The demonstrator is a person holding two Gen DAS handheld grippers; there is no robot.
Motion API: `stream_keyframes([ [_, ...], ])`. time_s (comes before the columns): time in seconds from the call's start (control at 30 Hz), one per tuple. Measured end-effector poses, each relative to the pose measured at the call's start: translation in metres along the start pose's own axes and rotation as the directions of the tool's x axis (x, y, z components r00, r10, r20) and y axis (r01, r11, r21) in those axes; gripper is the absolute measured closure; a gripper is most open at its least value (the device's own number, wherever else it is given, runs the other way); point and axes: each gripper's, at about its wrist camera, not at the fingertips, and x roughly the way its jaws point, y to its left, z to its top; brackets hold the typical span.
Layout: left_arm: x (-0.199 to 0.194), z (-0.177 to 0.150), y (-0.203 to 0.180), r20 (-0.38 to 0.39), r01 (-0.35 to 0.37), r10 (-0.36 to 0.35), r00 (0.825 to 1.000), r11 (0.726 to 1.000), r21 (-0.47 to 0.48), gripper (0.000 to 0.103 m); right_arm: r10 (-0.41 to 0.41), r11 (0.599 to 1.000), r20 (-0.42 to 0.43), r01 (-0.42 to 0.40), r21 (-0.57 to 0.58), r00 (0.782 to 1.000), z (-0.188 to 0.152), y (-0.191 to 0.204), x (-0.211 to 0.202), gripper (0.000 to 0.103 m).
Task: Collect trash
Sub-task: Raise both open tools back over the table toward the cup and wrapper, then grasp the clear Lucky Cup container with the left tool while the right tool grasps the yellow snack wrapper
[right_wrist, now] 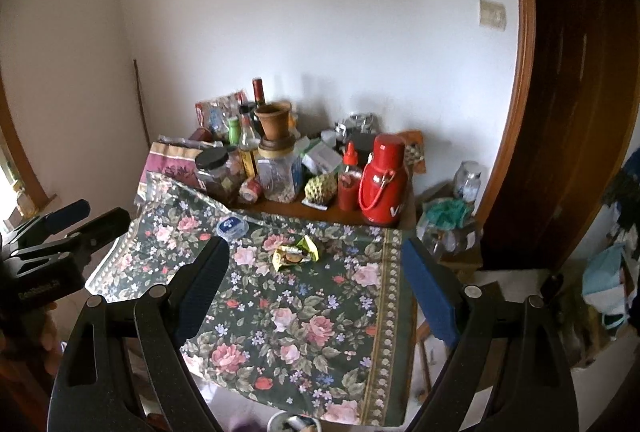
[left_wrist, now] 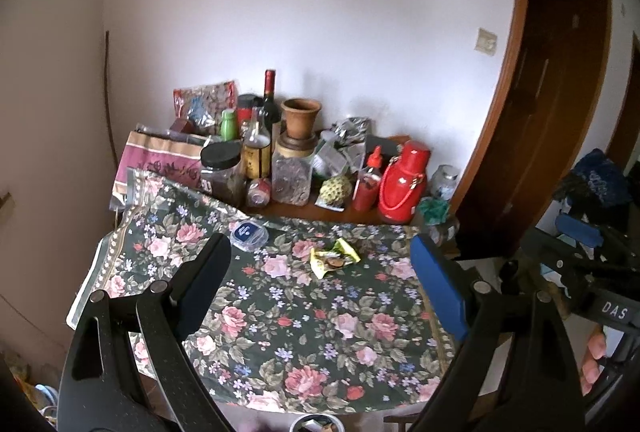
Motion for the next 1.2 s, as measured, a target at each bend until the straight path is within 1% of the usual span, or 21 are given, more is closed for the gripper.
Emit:
stream_keyframes([
  [0.03,0.007,0.001,0.004,-0.01,-0.002,0.002,1.0,1.0,-0.001,0.012,-0.005,1.0,-0.013,0.006,0.008,1.0,0.002,-0.002,0.008,0.017],
  [0.07,0.015,0.002,0.009,-0.021,-0.004,0.004,1.0,1.0,-0.003,0.012,-0.014,1.0,-0.04,0.015,0.024,0.999,0.004,-0.001,0.026,0.017],
  [0.13,0.034,0.005,0.022,-0.046,-0.003,0.003,0.999,1.0,-0.008,0.012,-0.017,0.999,-0.05,0.018,0.034,0.999,0.005,-0.002,0.033,0.017],
  [0.27,0.077,0.014,0.046,-0.095,0.026,-0.025,0.995,1.0,0.007,0.012,-0.026,0.996,-0.099,0.033,0.078,0.995,0.009,0.003,0.069,0.017],
  [0.4,0.133,0.019,0.076,-0.182,0.053,-0.046,0.982,0.998,0.036,0.012,-0.056,0.989,-0.173,0.079,0.125,0.983,0.012,0.011,0.117,0.017],
  [0.43,0.147,0.019,0.084,-0.205,0.06,-0.051,0.978,0.997,0.038,0.012,-0.056,0.987,-0.194,0.083,0.135,0.98,0.012,0.014,0.13,0.017],
  [0.47,0.162,0.018,0.091,-0.23,0.066,-0.055,0.972,0.997,0.04,0.012,-0.059,0.984,-0.242,0.097,0.149,0.969,0.011,0.018,0.158,0.017],
  [0.5,0.177,0.016,0.098,-0.257,0.071,-0.058,0.965,0.997,0.042,0.012,-0.059,0.984,-0.242,0.097,0.149,0.969,0.011,0.018,0.158,0.017],
  [0.57,0.207,0.011,0.112,-0.308,0.076,-0.058,0.95,0.996,0.047,0.012,-0.066,0.981,-0.292,0.116,0.157,0.954,0.007,0.022,0.186,0.017],
  [0.63,0.239,0.003,0.123,-0.361,0.088,-0.064,0.93,0.995,0.049,0.012,-0.068,0.977,-0.333,0.13,0.167,0.941,0.001,0.024,0.209,0.017],
  [0.67,0.257,-0.001,0.129,-0.391,0.097,-0.071,0.917,0.994,0.046,0.012,-0.067,0.975,-0.354,0.136,0.176,0.933,-0.003,0.025,0.221,0.017],
  [0.77,0.295,-0.012,0.141,-0.437,0.148,-0.124,0.891,0.989,0.021,0.012,-0.057,0.964,-0.417,0.158,0.212,0.907,-0.018,0.023,0.258,0.017],
  [0.83,0.321,-0.019,0.15,-0.464,0.16,-0.133,0.876,0.987,0.019,0.012,-0.039,0.955,-0.451,0.166,0.246,0.892,-0.026,0.019,0.278,0.017],
  [0.9,0.343,-0.023,0.154,-0.486,0.152,-0.111,0.867,0.987,0.045,0.012,-0.021,0.941,-0.474,0.177,0.289,0.881,-0.033,0.015,0.295,0.017],
  [0.97,0.364,-0.03,0.155,-0.503,0.143,-0.079,0.861,0.986,0.09,0.012,0.004,0.919,-0.484,0.188,0.346,0.875,-0.04,0.01,0.311,0.017],
  [1.0,0.372,-0.032,0.156,-0.508,0.142,-0.069,0.859,0.984,0.107,0.012,0.018,0.904,-0.487,0.194,0.382,0.873,-0.043,0.006,0.318,0.017],
  [1.03,0.378,-0.035,0.156,-0.511,0.143,-0.062,0.857,0.982,0.121,0.012,0.038,0.873,-0.484,0.207,0.442,0.874,-0.049,0.0,0.332,0.017],
  [1.07,0.386,-0.038,0.156,-0.518,0.144,-0.056,0.854,0.981,0.133,0.012,0.039,0.86,-0.484,0.217,0.462,0.874,-0.05,-0.002,0.337,0.017],
  [1.1,0.391,-0.04,0.157,-0.523,0.148,-0.055,0.85,0.98,0.137,0.012,0.039,0.86,-0.484,0.217,0.462,0.874,-0.05,-0.002,0.337,0.017],
  [1.2,0.401,-0.045,0.157,-0.531,0.159,-0.06,0.845,0.977,0.143,0.012,0.031,0.826,-0.493,0.255,0.502,0.869,-0.057,-0.005,0.355,0.017],
])
